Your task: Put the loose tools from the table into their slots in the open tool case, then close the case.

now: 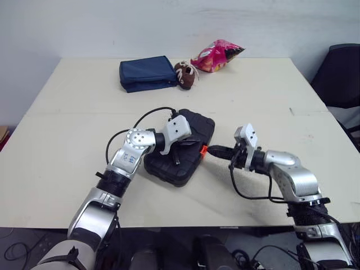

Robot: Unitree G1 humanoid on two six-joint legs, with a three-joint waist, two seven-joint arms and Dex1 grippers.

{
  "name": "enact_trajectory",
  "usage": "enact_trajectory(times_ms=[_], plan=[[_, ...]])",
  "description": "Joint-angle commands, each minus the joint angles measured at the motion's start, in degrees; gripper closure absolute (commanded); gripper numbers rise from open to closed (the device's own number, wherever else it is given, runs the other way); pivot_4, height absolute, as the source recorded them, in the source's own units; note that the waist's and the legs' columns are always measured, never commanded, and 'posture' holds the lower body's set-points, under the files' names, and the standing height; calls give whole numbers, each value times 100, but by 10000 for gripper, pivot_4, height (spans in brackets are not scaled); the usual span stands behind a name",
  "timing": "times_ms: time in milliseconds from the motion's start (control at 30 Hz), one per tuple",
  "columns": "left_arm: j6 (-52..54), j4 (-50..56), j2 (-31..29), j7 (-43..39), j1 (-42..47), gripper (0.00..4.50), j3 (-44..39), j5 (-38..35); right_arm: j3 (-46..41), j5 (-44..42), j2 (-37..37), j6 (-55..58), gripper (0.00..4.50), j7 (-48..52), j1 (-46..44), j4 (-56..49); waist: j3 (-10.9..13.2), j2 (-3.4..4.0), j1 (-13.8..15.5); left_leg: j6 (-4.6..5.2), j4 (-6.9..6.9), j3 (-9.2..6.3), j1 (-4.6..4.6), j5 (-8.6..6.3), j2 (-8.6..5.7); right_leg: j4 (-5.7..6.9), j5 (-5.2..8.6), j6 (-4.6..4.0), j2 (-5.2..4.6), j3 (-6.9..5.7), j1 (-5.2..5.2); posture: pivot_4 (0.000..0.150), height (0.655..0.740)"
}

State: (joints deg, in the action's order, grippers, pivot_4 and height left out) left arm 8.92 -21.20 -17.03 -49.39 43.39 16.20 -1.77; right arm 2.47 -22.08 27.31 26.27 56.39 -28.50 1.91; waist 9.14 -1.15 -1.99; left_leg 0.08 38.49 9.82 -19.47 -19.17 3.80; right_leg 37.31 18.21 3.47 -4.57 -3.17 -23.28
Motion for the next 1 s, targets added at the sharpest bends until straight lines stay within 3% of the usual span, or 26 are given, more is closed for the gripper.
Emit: enact_trajectory(times_ms=[33,133,267,333,367,467,567,633,667,800,1000], plan=[[298,-502,-36,-21,-461,44850,267,266,95,44,90,-119,45000,114,-131,-143,-12,-6,34,0,-23,1,9,3,-4,-12,0,0,-1,0,4,1500,7400],[353,-141,-119,88,-544,44850,-17,107,-89,85,398,-271,45000,200,-107,-174,-14,-9,40,-7,-44,1,12,6,-2,-33,0,0,1,-3,8,1500,7400],[501,706,-291,-72,-721,44850,-757,-638,-539,-96,988,-369,45000,380,-22,-313,-5,-7,-23,-3,-48,18,0,3,-1,-37,0,0,-1,10,-9,1500,7400],[-60,828,-528,303,-734,44850,-1161,-535,-739,-69,1333,-464,45000,454,45,-342,8,-9,-35,-12,-52,20,-3,9,4,-35,1,-2,5,10,-19,1500,7400],[-278,985,-937,225,-836,39937,-1441,-523,-940,-16,1703,-595,38564,613,98,-366,24,-8,-42,-16,-52,18,-3,13,5,-30,2,-4,7,9,-22,1500,7400],[-325,1182,-1930,-121,-1211,28200,-2151,-843,-1440,145,2470,-1233,26224,867,137,-133,94,-1,-86,-27,-68,19,-13,22,7,-26,0,-13,13,11,-41,1500,7400],[-263,984,-2726,-194,-1788,13810,-2785,-961,-1741,448,2770,-2838,9979,1101,287,614,106,3,-99,-27,-77,21,-30,23,7,-42,0,-14,11,7,-56,1500,7400],[-82,920,-3078,-259,-2165,4886,-3015,-978,-1795,358,2879,-3214,227,1533,396,1109,107,1,-95,-24,-77,21,-34,21,7,-59,1,-13,11,2,-52,1500,7400],[-34,930,-3186,-149,-2354,297,-3154,-947,-1831,363,2913,-3281,0,1556,409,1394,108,-1,-95,-18,-79,24,-37,18,6,-71,0,-10,9,2,-51,1500,7400],[-717,707,-3399,0,-3077,297,-3686,-890,-1850,487,2840,-4026,0,1503,244,2447,116,1,-58,5,-54,28,-86,7,1,-82,-8,5,-3,2,-81,1500,7400],[-800,748,-3310,212,-3417,297,-3931,-1023,-1591,689,2528,-4926,0,1446,18,3011,121,-3,-18,-4,-48,37,-99,16,2,-50,-7,3,0,13,-114,1500,7400]])
